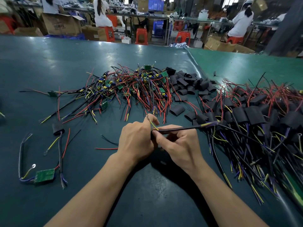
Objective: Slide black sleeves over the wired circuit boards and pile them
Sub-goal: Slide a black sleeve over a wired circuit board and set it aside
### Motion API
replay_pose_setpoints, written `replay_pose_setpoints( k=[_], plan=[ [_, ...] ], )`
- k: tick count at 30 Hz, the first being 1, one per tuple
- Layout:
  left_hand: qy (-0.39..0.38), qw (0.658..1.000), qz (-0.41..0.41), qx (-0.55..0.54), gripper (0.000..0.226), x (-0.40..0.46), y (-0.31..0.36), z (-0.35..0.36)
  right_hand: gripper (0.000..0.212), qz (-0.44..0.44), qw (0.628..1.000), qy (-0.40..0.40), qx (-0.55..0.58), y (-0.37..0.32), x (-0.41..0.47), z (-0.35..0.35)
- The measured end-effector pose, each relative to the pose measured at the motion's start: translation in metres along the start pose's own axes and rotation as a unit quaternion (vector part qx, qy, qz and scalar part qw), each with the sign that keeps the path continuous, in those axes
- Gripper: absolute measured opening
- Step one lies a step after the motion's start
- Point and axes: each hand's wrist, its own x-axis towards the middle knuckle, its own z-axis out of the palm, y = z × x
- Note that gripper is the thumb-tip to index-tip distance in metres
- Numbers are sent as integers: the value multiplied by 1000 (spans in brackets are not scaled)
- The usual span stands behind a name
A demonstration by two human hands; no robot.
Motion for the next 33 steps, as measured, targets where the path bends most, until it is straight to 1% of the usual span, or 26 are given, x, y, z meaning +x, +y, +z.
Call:
replay_pose_setpoints(
  k=[3,6,8,10,13,14,17,20,22,23,24,25,26,27,28,29,30,31,33],
  plan=[
    [-2,1000,-3,15,33,1,-1,-1,15,16,1000,-13,12,1,-1,1],
    [-20,999,-7,32,30,3,1,-1,10,16,999,-1,28,0,-2,0],
    [-38,999,-15,33,32,2,3,0,4,21,999,0,34,-1,-2,1],
    [-42,999,-24,24,35,2,3,-1,6,40,998,-7,54,-3,-3,2],
    [-25,999,-19,-1,45,1,4,-2,15,68,991,-19,113,-6,-3,3],
    [-21,1000,-16,-9,45,0,4,-2,20,73,990,-21,119,-6,-3,3],
    [-26,999,-12,-17,39,1,5,-1,22,76,992,-23,103,-7,-1,0],
    [-29,999,-16,-34,53,1,2,-4,22,74,995,-16,59,-7,2,0],
    [-12,999,7,-50,60,2,1,-6,21,67,997,21,25,-7,6,-2],
    [10,999,16,-43,61,3,0,-7,18,73,995,54,30,-7,9,-3],
    [47,998,20,-30,60,4,-1,-8,15,85,990,103,55,-7,12,-5],
    [95,995,20,-17,57,5,-1,-8,15,99,977,170,87,-7,16,-9],
    [146,989,21,-11,52,6,-1,-9,15,102,955,250,122,-7,19,-15],
    [189,982,22,-15,45,6,-1,-9,13,96,924,333,162,-7,22,-24],
    [217,976,25,-25,40,6,-1,-9,10,86,884,407,212,-8,25,-33],
    [225,973,30,-36,36,6,-2,-8,7,83,844,458,267,-7,28,-42],
    [220,974,31,-43,34,6,-2,-8,7,88,813,485,309,-5,29,-47],
    [207,977,30,-44,33,6,-2,-7,9,102,801,489,330,-3,30,-49],
    [176,984,16,-32,29,6,-3,-5,13,137,813,462,328,2,29,-45]
  ],
)
